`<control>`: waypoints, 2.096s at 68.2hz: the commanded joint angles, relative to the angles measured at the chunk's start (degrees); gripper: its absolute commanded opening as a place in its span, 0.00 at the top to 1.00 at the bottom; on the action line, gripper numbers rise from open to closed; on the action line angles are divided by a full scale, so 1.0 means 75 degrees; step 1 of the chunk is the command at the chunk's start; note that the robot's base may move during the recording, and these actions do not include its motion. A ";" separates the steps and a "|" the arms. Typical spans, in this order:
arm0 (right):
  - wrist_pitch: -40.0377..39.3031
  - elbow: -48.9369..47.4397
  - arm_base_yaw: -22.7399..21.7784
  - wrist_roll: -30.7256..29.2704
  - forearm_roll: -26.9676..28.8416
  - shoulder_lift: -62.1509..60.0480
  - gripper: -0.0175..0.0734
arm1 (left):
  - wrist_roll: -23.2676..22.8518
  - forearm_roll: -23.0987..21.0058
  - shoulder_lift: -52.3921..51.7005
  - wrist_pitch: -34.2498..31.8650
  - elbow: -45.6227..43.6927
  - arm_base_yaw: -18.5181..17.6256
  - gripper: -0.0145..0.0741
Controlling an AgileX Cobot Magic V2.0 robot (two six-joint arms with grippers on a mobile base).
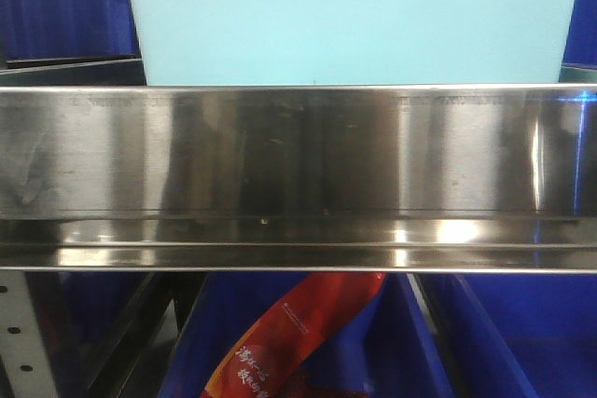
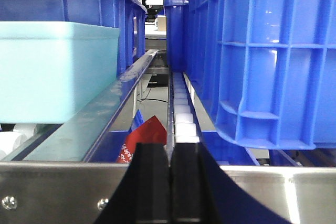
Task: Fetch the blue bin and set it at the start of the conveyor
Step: 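Reach both grippers toward the rims of the light teal bin on the shelf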
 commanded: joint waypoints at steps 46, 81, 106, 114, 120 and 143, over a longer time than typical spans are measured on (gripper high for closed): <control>-0.0262 -0.0004 0.0020 -0.0046 -0.0058 -0.0026 0.99 | 0.0045 -0.0055 -0.0032 -0.0559 -0.0030 -0.0056 0.96; -0.0846 -0.1513 0.0005 -0.0046 0.0070 -0.0026 0.99 | 0.0045 0.0100 0.0048 0.1085 -0.2429 -0.0056 0.96; 0.1672 -0.4876 0.0018 -0.0046 0.0070 0.1985 0.78 | 0.0045 0.0155 0.2639 0.3339 -0.5567 -0.0056 0.52; 0.1624 -0.5163 0.0018 -0.0046 0.0070 0.2640 0.42 | 0.0045 0.0040 0.3567 0.3510 -0.5988 -0.0056 0.30; 0.1694 -0.5163 0.0018 -0.0046 -0.0036 0.2995 0.17 | 0.0045 -0.0166 0.4129 0.3764 -0.6276 -0.0180 0.19; 0.3240 -0.6588 0.0632 -0.0184 -0.0270 0.4456 0.18 | 0.0643 0.0062 0.6052 0.3987 -0.7351 -0.3550 0.16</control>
